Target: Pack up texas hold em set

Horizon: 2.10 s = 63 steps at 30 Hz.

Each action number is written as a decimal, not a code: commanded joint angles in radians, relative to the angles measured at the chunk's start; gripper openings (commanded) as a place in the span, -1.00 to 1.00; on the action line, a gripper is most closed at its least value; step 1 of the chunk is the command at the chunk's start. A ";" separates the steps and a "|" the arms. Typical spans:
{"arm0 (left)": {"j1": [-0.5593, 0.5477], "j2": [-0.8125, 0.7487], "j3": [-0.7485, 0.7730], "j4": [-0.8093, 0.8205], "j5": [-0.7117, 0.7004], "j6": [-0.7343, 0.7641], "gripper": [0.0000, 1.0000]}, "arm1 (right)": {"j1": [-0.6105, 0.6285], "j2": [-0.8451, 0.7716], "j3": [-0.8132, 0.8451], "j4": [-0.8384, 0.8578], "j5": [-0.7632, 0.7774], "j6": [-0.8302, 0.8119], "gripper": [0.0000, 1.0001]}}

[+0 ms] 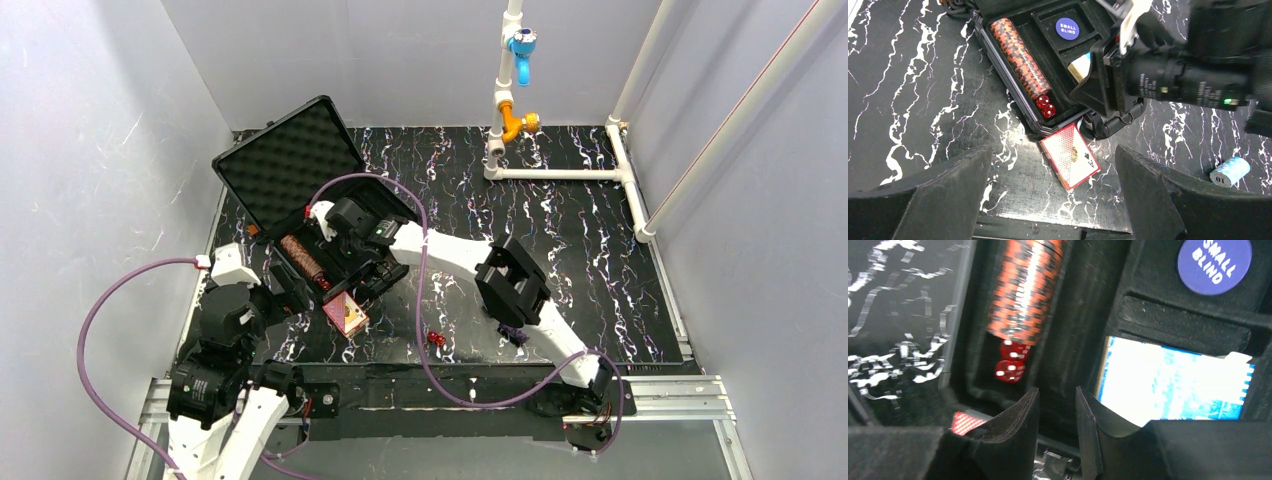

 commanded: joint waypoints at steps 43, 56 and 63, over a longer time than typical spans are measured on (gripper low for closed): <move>0.009 0.000 -0.004 -0.016 -0.032 -0.008 0.83 | -0.268 -0.111 -0.097 0.027 -0.019 0.061 0.00; 0.009 0.006 -0.004 -0.016 -0.033 -0.008 0.83 | -0.264 -0.043 -0.050 0.043 -0.103 0.120 -0.02; 0.009 0.013 -0.003 -0.016 -0.028 -0.007 0.83 | -0.247 -0.059 -0.108 0.049 -0.121 0.119 -0.18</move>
